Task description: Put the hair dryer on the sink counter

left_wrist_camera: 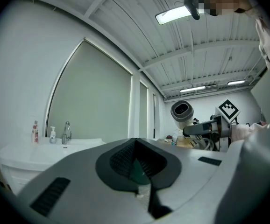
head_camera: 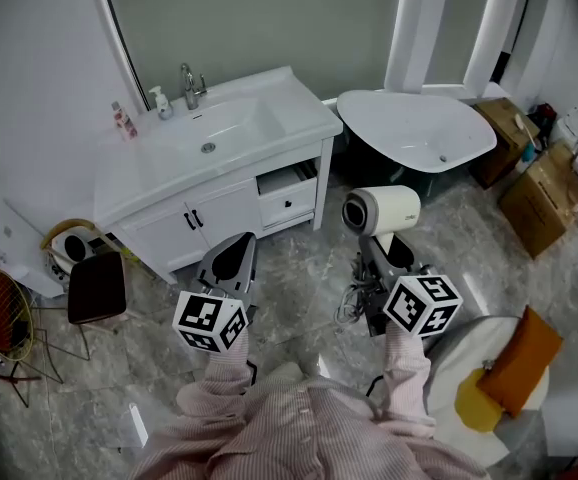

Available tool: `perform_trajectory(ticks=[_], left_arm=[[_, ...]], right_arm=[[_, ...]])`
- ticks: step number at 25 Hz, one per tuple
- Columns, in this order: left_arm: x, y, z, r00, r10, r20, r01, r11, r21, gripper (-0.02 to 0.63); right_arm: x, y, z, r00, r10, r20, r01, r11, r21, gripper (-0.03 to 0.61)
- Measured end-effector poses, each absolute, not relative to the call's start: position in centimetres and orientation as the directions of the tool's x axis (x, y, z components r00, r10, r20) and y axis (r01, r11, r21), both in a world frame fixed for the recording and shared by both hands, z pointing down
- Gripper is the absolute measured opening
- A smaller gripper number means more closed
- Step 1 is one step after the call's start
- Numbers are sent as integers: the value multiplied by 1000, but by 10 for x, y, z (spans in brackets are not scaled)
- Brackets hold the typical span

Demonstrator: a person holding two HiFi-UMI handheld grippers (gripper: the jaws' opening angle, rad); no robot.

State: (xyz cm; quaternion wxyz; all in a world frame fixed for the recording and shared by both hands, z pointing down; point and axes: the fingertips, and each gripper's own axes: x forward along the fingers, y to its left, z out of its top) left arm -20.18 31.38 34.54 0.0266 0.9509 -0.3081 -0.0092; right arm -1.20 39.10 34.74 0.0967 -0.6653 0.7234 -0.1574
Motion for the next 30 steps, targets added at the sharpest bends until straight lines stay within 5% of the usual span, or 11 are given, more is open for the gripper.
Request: perform_trajectory(ticks=[30], left_arm=[[-152, 97, 361, 800, -599, 24, -597, -793, 121, -3]], right_arm=[[42, 169, 368, -102, -988, 118, -905, 44, -423, 156]])
